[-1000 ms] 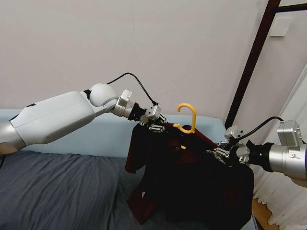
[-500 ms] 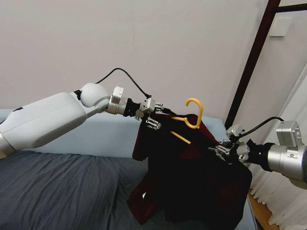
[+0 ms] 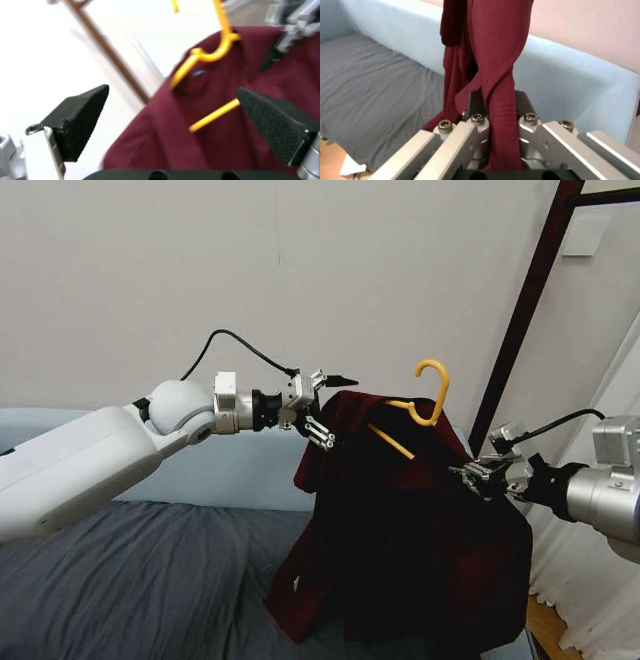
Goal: Pick up the clothes from the sofa and hang them on the clothes hanger.
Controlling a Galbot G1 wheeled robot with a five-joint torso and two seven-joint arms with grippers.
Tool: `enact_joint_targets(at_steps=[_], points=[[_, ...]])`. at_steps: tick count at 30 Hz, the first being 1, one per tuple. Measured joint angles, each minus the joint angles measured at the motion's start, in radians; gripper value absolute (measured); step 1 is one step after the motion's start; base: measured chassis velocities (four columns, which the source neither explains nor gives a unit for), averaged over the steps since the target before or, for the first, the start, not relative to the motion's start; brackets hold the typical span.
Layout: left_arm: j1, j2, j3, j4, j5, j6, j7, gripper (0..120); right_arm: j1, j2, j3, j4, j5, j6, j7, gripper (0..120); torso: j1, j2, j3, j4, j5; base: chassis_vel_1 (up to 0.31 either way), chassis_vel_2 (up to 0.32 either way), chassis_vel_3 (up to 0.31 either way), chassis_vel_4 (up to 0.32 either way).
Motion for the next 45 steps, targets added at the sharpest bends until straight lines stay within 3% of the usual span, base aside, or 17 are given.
enact_joint_targets(at_steps=[4,5,7,12,19,23,28,32,38,43,45], points=[[0.224,0.018,-0.138,-0.088,0.000,0.031,-0.224,100,0.000,0.011,0.045,0.004,0.127,-0.026,0.085,3,0.000,0.000,0.000,0.0004,-0.0009,0.000,0.000,0.000,0.000],[0.224,0.018,-0.138,-0.088,0.000,0.031,-0.224,100,0.000,0.011,0.045,0.004,0.127,-0.026,0.085,3,0.000,0.000,0.000,0.0004,-0.0009,0.000,0.000,0.000,0.000],[0.353,-0.009,-0.188,-0.157,-0.002,0.051,-0.403,100,0.001,0.027,0.086,0.032,0.255,-0.054,0.209,3,0.000,0.000,0.000,0.0004,-0.0009,0.000,0.000,0.000,0.000],[0.446,-0.087,-0.185,-0.210,0.004,0.043,-0.543,100,0.002,0.040,0.110,0.068,0.297,-0.061,0.276,3,0.000,0.000,0.000,-0.0004,-0.0003,0.000,0.000,0.000,0.000],[0.486,-0.153,-0.143,-0.247,0.008,0.070,-0.640,98,0.003,0.033,0.133,0.083,0.302,-0.055,0.290,3,0.000,0.000,0.000,-0.0001,-0.0003,0.000,0.000,0.000,0.000],[0.507,-0.197,-0.133,-0.228,0.018,0.077,-0.707,97,0.000,0.037,0.139,0.101,0.305,-0.055,0.300,3,0.000,0.000,0.000,0.0000,-0.0004,0.000,0.000,0.000,0.000],[0.505,-0.221,-0.131,-0.205,0.020,0.074,-0.717,92,0.000,0.032,0.138,0.105,0.303,-0.055,0.304,3,0.000,0.000,0.000,0.0000,-0.0003,0.000,0.000,0.000,0.000],[0.501,-0.257,-0.119,-0.176,0.027,0.065,-0.715,74,0.000,0.039,0.121,0.113,0.292,-0.051,0.301,3,0.000,0.000,0.000,0.0000,-0.0003,0.000,0.000,0.000,0.000],[0.500,-0.282,-0.111,-0.161,0.048,0.059,-0.714,57,-0.001,0.042,0.104,0.114,0.261,-0.051,0.292,3,0.000,0.000,0.000,-0.0001,-0.0004,0.000,0.000,0.000,0.000],[0.532,-0.298,-0.110,-0.153,0.076,0.052,-0.715,34,-0.001,0.049,0.091,0.112,0.244,-0.048,0.281,3,0.000,0.000,0.000,0.0001,-0.0005,0.000,0.000,0.000,0.000],[0.534,-0.301,-0.110,-0.150,0.079,0.052,-0.714,30,-0.001,0.049,0.091,0.114,0.244,-0.048,0.279,3,0.000,0.000,0.000,0.0001,-0.0005,0.000,0.000,0.000,0.000]])
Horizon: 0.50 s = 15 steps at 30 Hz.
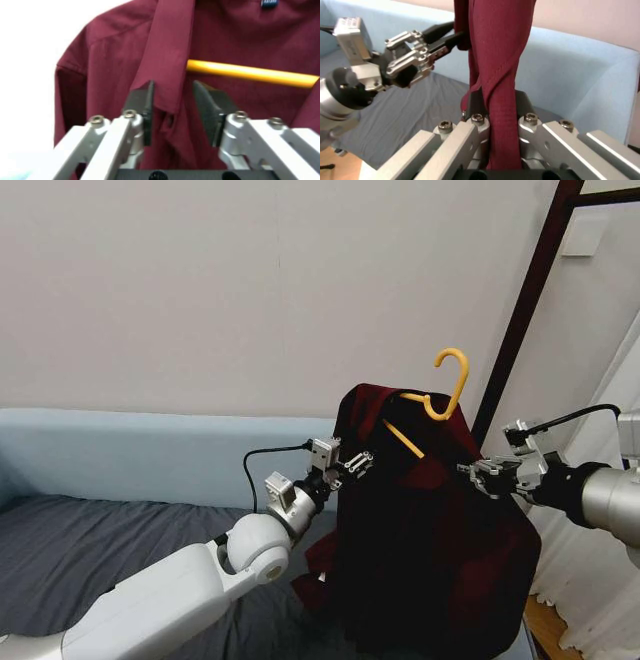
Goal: Pick up the clothes from the sofa and hang them on the clothes hanger.
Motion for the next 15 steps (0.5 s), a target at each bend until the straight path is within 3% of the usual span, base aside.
enact_joint_targets(at_steps=[3,8,15], points=[[-0.001,-0.009,0.001,0.016,0.011,-0.002,0.001,15,0.000,0.000,0.001,0.004,0.000,0.001,-0.004,3,0.000,0.000,0.000,-0.0001,0.0000,0.000,0.000,0.000,0.000],[-0.010,-0.019,0.002,0.023,0.011,-0.002,0.000,0,0.000,0.002,0.002,0.011,0.000,0.002,-0.005,3,0.000,0.000,0.000,-0.0001,0.0000,0.000,0.000,0.000,0.000],[-0.014,-0.013,0.003,0.006,0.010,-0.003,-0.005,0,-0.002,0.007,0.001,0.012,-0.008,0.003,-0.004,3,0.000,0.000,0.000,-0.0001,0.0001,0.000,0.000,0.000,0.000]])
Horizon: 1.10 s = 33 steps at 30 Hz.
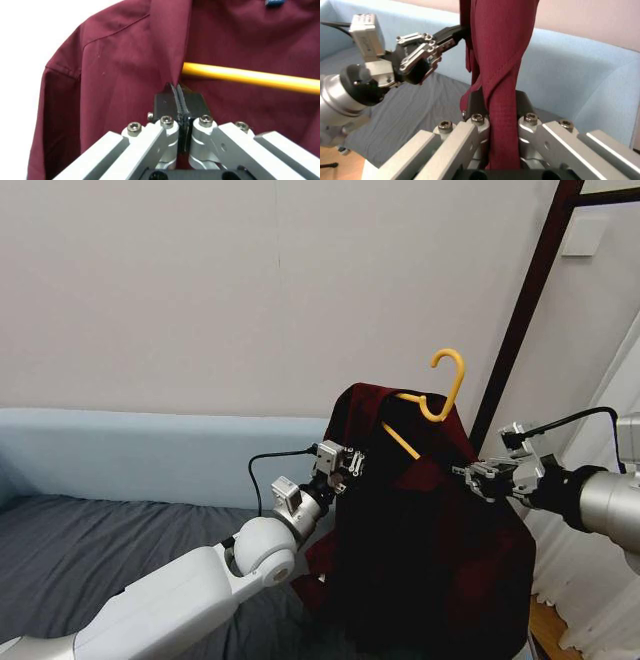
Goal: Pick up the clothes from the sofa and hang them on the clothes hanger.
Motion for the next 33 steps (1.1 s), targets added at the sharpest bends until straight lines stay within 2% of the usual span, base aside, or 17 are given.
enact_joint_targets(at_steps=[15,21,33], points=[[0.037,0.083,-0.024,-0.144,0.002,0.019,0.000,0,0.000,0.021,-0.052,-0.023,-0.079,0.004,-0.008,3,0.000,0.000,0.000,0.0001,0.0000,0.000,0.000,0.000,0.000],[0.067,0.115,-0.035,-0.174,-0.002,0.024,0.007,0,0.002,0.021,-0.060,-0.029,-0.091,0.006,-0.012,3,0.000,0.000,0.000,0.0000,0.0000,0.000,0.000,0.000,0.000],[0.136,0.103,-0.049,-0.192,0.018,0.031,0.007,0,0.003,0.018,-0.069,-0.023,-0.090,0.012,-0.011,3,0.000,0.000,0.000,-0.0001,0.0000,0.000,0.000,0.000,0.000]])
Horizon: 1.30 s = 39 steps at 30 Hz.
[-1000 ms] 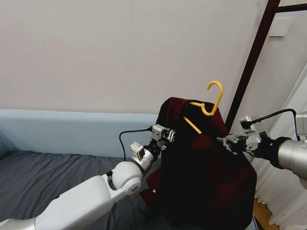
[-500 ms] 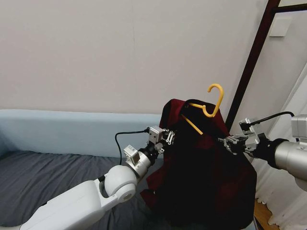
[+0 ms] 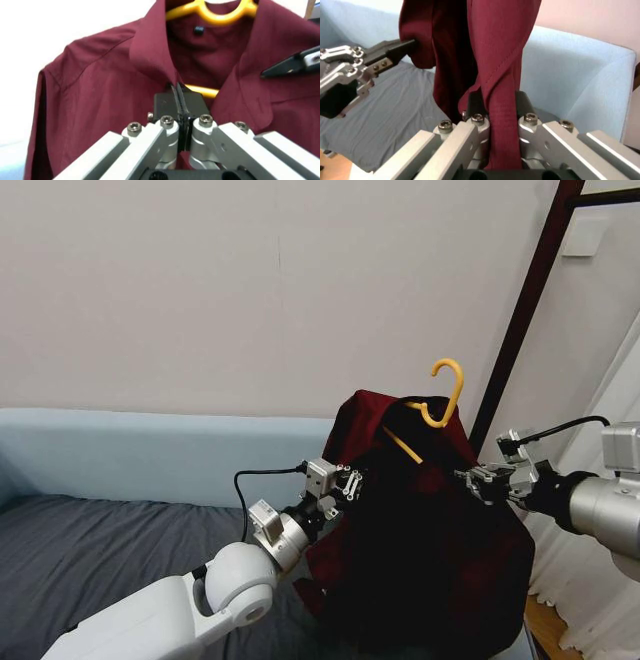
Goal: Pick up the clothes from the sofa and hang them on the clothes hanger.
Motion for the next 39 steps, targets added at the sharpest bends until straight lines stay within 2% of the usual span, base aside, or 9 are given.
enact_joint_targets(at_steps=[3,10,13,18,21,23,26,29,39], points=[[0.018,-0.007,-0.008,0.004,0.006,0.004,-0.011,2,0.000,0.001,0.001,0.004,0.004,0.000,0.002,3,0.000,0.000,0.000,0.0001,0.0000,0.000,0.000,0.000,0.000],[0.097,0.015,-0.036,-0.066,0.068,0.150,-0.121,32,-0.001,0.011,0.011,0.016,0.017,0.002,0.010,3,0.000,0.000,0.000,0.0001,0.0000,0.000,0.000,0.000,0.000],[0.157,0.034,-0.078,-0.088,0.095,0.154,-0.123,41,-0.002,0.017,0.018,0.020,0.022,0.002,0.017,3,0.000,0.000,0.000,0.0000,-0.0001,0.000,0.000,0.000,0.000],[0.335,0.052,-0.244,-0.125,0.137,0.129,-0.100,57,-0.006,0.025,0.043,0.026,0.044,-0.012,0.046,3,0.000,0.000,0.000,0.0001,0.0000,0.000,0.000,0.000,0.000],[0.545,0.031,-0.408,-0.139,0.202,0.074,-0.068,70,-0.006,0.023,0.082,0.026,0.083,-0.051,0.088,3,0.000,0.000,0.000,0.0002,-0.0002,0.000,0.000,0.000,0.000],[0.575,0.026,-0.426,-0.140,0.210,0.066,-0.066,74,-0.006,0.023,0.089,0.026,0.091,-0.058,0.097,3,0.000,0.000,0.000,0.0000,-0.0002,0.000,0.000,0.000,0.000],[0.819,-0.027,-0.544,-0.124,0.323,-0.025,-0.034,90,-0.014,0.036,0.131,0.030,0.140,-0.097,0.167,3,0.000,0.000,0.000,0.0004,-0.0002,0.000,0.000,0.000,0.000],[0.934,-0.082,-0.599,-0.108,0.412,-0.086,-0.021,98,-0.017,0.051,0.147,0.030,0.149,-0.107,0.195,3,0.000,0.000,0.000,-0.0001,0.0001,0.000,0.000,0.000,0.000],[1.209,-0.280,-0.756,-0.130,0.529,-0.130,-0.019,100,-0.036,0.099,0.159,0.047,0.102,-0.118,0.234,3,0.000,0.000,0.000,0.0002,0.0000,0.000,0.000,0.000,0.000]])
